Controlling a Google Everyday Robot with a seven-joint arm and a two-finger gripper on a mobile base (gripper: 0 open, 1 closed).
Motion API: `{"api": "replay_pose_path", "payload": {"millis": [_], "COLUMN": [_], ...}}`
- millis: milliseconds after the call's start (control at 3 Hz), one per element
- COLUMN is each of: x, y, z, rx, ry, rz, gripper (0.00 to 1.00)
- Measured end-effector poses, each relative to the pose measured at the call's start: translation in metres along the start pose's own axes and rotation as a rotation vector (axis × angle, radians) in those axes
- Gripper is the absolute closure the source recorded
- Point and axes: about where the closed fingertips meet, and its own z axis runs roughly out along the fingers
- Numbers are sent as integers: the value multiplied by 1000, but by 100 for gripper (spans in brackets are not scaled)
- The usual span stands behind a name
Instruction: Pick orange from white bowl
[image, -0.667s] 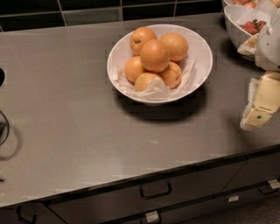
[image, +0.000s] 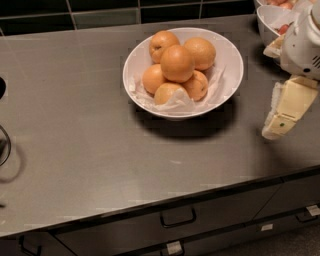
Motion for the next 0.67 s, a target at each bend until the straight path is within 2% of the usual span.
{"api": "replay_pose_path", "payload": {"millis": [333, 667], "x": [-35, -35], "y": [-36, -37], "z": [30, 30], "rx": [12, 12], "ry": [-82, -83], "rz": [-29, -29], "gripper": [0, 0]}}
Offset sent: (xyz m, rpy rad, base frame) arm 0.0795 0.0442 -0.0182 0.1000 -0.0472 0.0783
